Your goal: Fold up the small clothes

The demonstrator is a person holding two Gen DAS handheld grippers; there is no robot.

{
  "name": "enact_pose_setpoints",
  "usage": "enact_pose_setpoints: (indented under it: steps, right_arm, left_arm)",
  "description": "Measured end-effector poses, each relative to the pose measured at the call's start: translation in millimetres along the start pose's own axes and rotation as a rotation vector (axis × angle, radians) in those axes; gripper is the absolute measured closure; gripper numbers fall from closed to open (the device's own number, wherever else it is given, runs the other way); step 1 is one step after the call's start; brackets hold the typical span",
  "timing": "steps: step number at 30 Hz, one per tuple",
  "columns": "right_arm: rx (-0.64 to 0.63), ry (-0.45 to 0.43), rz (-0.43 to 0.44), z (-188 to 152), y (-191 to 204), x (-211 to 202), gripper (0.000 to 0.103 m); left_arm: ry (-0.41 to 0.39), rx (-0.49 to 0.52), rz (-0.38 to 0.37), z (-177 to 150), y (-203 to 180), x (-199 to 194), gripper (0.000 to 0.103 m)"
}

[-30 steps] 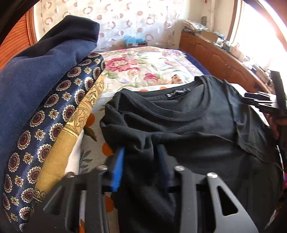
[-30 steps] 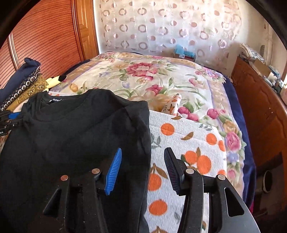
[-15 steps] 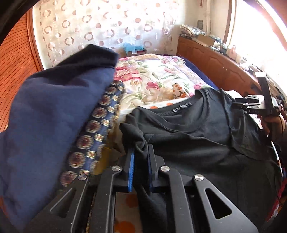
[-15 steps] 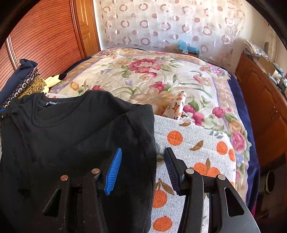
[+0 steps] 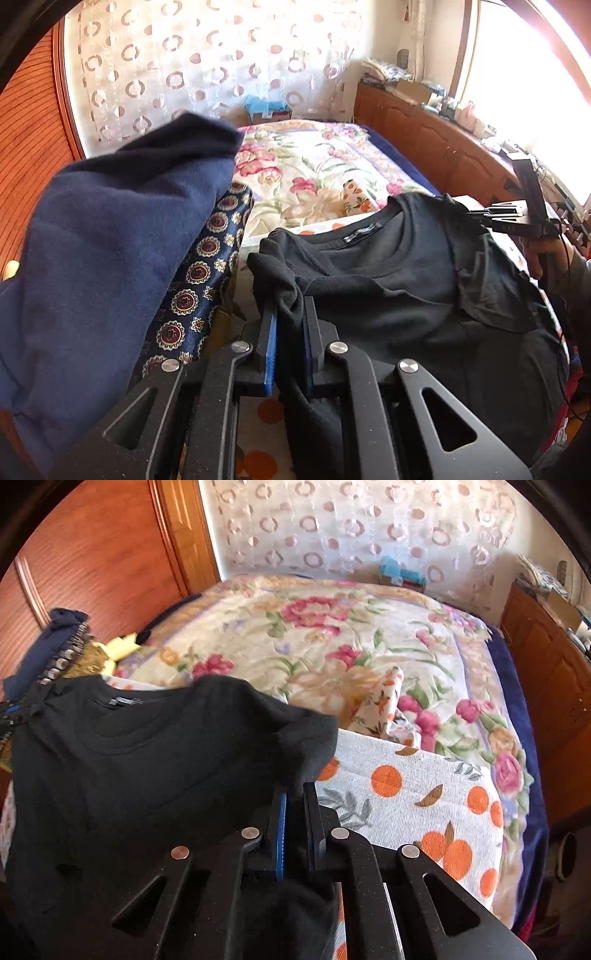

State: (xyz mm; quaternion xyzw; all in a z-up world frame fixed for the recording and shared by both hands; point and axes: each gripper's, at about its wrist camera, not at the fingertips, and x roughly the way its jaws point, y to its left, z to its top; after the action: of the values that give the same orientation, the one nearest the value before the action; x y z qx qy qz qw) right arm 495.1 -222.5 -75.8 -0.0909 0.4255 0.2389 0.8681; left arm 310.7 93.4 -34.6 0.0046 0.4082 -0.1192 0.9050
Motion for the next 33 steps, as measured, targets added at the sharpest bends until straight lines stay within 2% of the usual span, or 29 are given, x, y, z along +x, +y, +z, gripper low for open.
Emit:
enact_pose_setpoints:
  steps: [9, 18, 22, 26, 30, 33]
  right_arm:
    - [-0.025, -0.188, 0.000, -37, 20, -101, 0.096]
    - [-0.044, -0.279, -0.023, -125, 47, -189, 0.096]
    - [-0.052, -0.293, -0.028, -174, 58, -223, 0.096]
    - [-0.054, -0.293, -0.021, -227, 69, -258, 0.096]
    - [-0.057, -0.248, -0.014, -276, 82, -278, 0.096]
    - [-0.052, -0.223, -0.004, -303, 93, -288, 0.096]
  left_arm:
    - [-0.104, 0.038, -0.033, -15, -25, -68, 0.091]
    - [-0.167, 0.068, -0.069, -78, -53, -133, 0.092]
    - [-0.183, 0.057, -0.087, -112, -62, -159, 0.092]
    - [-0.154, 0.057, -0.100, -156, -80, -173, 0.092]
    - [-0.120, 0.060, -0.113, -195, -90, -182, 0.092]
    - [-0.108, 0.019, -0.123, -215, -87, -192, 0.093]
